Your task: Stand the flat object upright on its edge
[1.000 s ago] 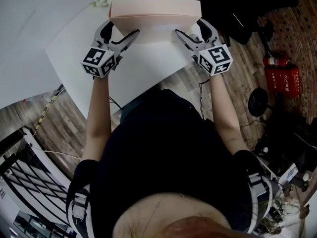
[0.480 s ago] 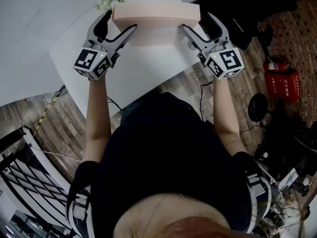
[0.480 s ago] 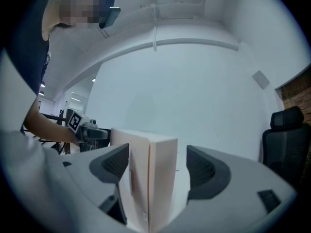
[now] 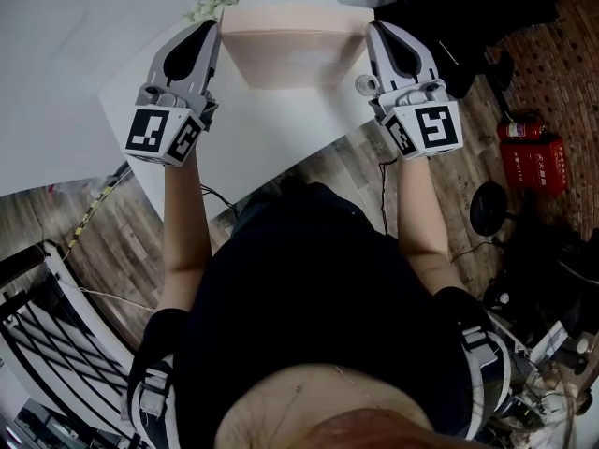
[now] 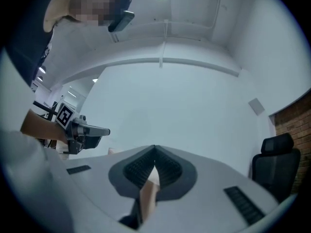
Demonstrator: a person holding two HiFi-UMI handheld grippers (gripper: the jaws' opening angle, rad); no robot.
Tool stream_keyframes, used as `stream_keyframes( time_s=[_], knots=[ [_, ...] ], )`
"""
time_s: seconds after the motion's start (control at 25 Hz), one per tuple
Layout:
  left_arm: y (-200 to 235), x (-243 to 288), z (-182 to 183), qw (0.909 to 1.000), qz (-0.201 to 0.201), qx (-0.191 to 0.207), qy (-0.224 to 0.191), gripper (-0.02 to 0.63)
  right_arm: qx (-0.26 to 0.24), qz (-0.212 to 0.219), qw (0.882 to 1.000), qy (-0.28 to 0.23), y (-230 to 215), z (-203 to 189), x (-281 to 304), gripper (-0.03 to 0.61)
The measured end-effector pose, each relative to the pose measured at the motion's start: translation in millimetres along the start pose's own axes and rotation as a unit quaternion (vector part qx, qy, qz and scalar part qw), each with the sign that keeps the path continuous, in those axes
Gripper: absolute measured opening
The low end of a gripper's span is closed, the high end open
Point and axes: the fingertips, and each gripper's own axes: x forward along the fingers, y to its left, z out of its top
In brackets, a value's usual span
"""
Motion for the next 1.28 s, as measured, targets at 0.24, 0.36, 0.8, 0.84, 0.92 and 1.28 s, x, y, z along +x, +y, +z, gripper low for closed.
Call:
stream_keyframes(
  time_s=[0.24, 0.36, 0.8, 0.84, 0.92, 1.28],
  knots=[
    [-34.1, -33.1, 33.6, 0.9998, -0.008, -0.003, -0.018, 0.011, 0.008, -0.057, 0.998, 0.008, 25.5, 23.9, -31.4, 0.011],
    [-58.3, -64.4, 45.4, 0.9999, -0.003, -0.002, -0.015, 0.011, 0.014, -0.094, 0.996, 0.006, 49.7, 40.6, -63.0, 0.011],
    [-133.9, -176.9, 71.6, 0.9989, 0.045, -0.004, 0.014, 0.011, 0.007, -0.165, 0.986, 0.027, 151.5, 83.2, -166.4, 0.011],
    [-139.8, -181.0, 74.8, 0.9988, 0.048, -0.004, 0.014, 0.011, 0.007, -0.167, 0.986, 0.026, 154.9, 87.1, -171.8, 0.011],
    [-151.6, -185.6, 80.2, 0.9984, 0.054, -0.008, 0.016, 0.011, 0.009, -0.171, 0.985, 0.027, 158.3, 94.2, -182.2, 0.011],
    [-174.3, -179.2, 79.5, 0.9971, 0.067, -0.015, 0.031, 0.011, 0.014, -0.164, 0.986, 0.036, 157.9, 96.6, -190.5, 0.011]
  ],
)
